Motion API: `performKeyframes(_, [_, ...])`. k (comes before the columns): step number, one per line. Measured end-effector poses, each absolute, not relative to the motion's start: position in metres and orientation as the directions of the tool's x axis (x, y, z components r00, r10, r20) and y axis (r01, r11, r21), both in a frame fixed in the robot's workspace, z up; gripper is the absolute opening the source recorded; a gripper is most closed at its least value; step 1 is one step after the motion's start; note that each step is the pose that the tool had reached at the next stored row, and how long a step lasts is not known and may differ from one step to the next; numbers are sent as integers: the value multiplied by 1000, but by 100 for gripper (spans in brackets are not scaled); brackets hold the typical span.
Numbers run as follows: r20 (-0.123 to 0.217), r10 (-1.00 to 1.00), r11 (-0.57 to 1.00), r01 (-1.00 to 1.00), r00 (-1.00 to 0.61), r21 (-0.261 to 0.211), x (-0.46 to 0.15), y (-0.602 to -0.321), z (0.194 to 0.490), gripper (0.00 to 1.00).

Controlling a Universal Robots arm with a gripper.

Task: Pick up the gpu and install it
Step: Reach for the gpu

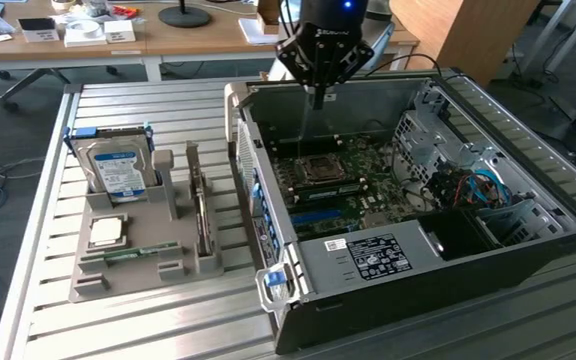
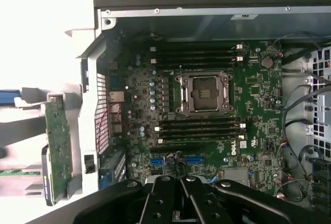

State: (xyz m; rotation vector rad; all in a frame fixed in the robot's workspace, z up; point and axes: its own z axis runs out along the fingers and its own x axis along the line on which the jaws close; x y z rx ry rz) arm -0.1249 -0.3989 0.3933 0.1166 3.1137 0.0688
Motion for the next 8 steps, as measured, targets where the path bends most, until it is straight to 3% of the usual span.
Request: performKeyframes(8, [-23,75,996,74,-997,45,-133,-399,393,11])
